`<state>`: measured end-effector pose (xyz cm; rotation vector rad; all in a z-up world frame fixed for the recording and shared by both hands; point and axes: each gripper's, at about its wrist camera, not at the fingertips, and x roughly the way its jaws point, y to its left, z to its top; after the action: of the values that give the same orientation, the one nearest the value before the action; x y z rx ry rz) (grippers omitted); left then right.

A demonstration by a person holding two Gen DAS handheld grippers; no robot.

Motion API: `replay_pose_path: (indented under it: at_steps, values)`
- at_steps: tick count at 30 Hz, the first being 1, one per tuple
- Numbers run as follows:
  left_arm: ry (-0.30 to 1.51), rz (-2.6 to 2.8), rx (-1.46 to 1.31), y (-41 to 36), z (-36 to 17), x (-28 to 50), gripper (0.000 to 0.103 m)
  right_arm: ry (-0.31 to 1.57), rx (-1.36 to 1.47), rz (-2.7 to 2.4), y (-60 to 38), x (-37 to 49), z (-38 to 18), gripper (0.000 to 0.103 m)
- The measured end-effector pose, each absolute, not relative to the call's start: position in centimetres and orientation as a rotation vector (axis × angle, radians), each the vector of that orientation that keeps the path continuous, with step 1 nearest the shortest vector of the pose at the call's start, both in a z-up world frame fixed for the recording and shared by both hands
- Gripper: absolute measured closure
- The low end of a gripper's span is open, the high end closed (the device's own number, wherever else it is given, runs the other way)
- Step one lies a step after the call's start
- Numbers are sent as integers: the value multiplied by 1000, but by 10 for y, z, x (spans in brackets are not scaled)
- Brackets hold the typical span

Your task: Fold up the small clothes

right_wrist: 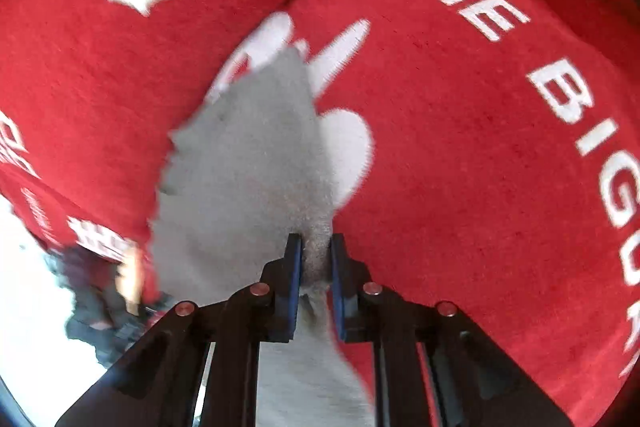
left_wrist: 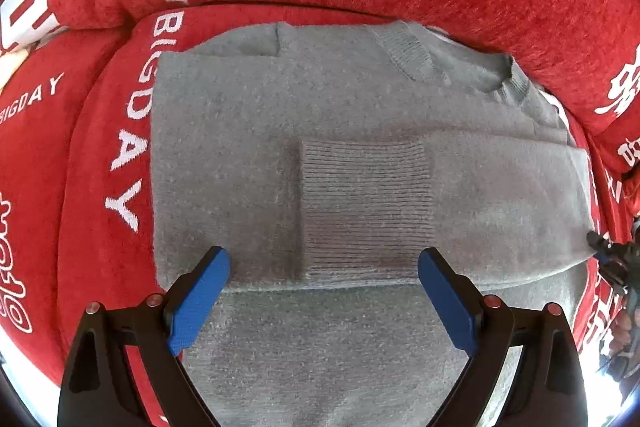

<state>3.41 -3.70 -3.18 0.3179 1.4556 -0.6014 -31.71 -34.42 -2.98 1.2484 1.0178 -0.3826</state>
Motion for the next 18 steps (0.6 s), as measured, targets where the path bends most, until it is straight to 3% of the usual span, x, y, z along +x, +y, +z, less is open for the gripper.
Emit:
replay_pose_path:
  at_steps: [2, 7, 10, 11, 12, 18]
  values:
    - [1458, -602, 307, -37, -30, 34, 7, 1018, 1248, -384, -343, -316, -28, 84]
    - [1486, -599, 272, -31, -32, 38, 22, 1010, 1229, -434, -333, -315, -15, 83]
    - [1489, -616, 271, -31, -30, 39, 58, 998, 1197, -453, -327, -324, -3, 83]
    - [1490, -637, 252, -31, -29, 40, 83, 997, 1186, -458, -324, -326, 0, 83]
    - [1492, -641, 247, -31, -27, 41, 91, 996, 1181, -459, -322, -325, 1, 83]
    - [1444, -597, 286, -10, -28, 45, 102, 990, 1183, -430, -305, -319, 6, 83]
